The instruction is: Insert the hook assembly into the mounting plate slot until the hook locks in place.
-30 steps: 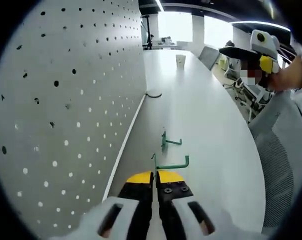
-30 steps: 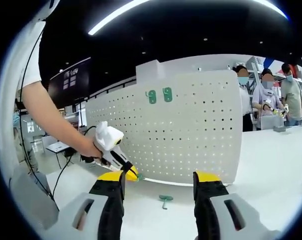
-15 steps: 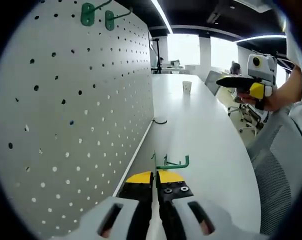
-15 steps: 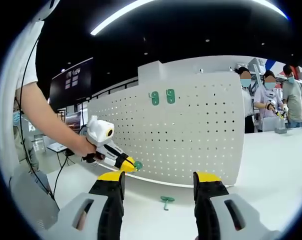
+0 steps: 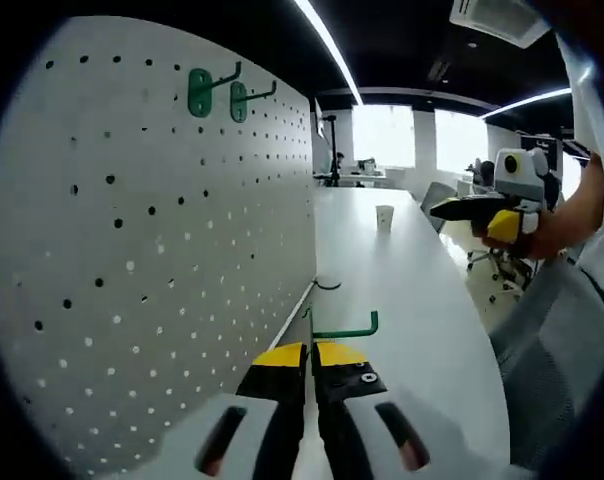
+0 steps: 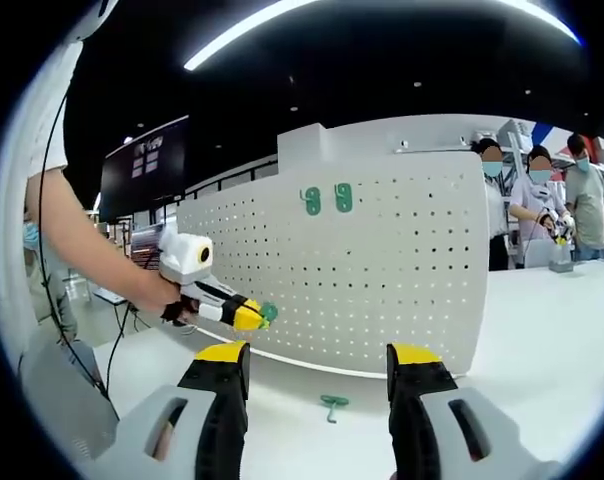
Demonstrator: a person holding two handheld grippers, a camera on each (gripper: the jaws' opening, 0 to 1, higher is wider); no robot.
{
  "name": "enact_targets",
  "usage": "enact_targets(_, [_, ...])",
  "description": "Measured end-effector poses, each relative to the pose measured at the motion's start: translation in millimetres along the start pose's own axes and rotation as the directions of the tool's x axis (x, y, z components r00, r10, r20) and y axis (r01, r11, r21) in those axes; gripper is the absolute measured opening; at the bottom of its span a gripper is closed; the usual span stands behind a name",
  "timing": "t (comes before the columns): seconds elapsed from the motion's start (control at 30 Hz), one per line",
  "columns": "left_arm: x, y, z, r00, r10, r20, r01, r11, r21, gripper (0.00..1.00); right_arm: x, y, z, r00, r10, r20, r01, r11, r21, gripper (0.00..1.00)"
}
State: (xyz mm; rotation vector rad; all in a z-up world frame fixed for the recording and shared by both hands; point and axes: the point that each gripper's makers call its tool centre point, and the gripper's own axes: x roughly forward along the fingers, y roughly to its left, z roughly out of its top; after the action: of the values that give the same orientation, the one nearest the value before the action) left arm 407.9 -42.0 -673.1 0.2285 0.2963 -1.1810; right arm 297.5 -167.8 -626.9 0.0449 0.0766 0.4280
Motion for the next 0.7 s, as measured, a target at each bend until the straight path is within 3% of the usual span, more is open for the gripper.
enact_targets(0.4, [-11.6, -3.0, 27.2, 0.993, 0.037, 0.11, -0.032, 0.999, -0.043, 0.02, 4.1, 0.8, 8.7, 1.0, -0.002, 0.019, 0.001, 1.0, 0.016, 0.53])
enact_targets(0.7, [-24.8, -8.6, 50.0, 0.979, 0.057, 0.198, -0.044, 0.997, -0.069, 0.02, 6.3, 0.6, 13.3, 1.0, 0.006, 0.028, -0.006, 1.0, 0.018, 0.53])
